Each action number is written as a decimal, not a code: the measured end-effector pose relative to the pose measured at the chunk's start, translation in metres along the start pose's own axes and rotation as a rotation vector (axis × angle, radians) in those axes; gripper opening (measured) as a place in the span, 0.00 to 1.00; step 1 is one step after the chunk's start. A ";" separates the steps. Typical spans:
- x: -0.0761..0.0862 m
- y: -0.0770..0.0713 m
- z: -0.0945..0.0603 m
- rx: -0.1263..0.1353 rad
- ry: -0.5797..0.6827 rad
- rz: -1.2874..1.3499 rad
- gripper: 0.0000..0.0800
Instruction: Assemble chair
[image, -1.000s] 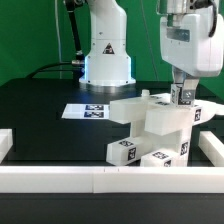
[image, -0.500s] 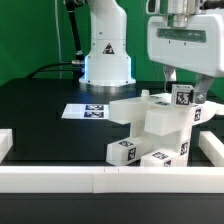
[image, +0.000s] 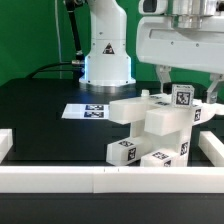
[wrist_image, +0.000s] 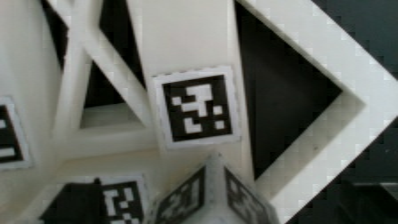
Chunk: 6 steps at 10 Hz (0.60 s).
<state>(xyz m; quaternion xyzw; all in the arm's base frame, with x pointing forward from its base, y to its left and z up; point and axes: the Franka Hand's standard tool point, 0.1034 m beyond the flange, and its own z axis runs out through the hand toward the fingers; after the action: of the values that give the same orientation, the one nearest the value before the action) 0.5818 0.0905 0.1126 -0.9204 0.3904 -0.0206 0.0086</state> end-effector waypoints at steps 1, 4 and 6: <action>0.001 0.001 0.000 -0.001 0.001 -0.083 0.81; 0.003 0.002 0.000 -0.004 0.004 -0.292 0.81; 0.005 0.003 0.000 -0.007 0.005 -0.447 0.81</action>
Offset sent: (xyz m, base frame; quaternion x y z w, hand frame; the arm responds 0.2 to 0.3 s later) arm 0.0028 -0.0013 0.0000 -0.0008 -0.0022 -0.1448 0.9895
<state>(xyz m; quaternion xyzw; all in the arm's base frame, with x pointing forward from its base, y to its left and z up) 0.5826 0.0849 0.1124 -0.9840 0.1767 -0.0228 -0.0003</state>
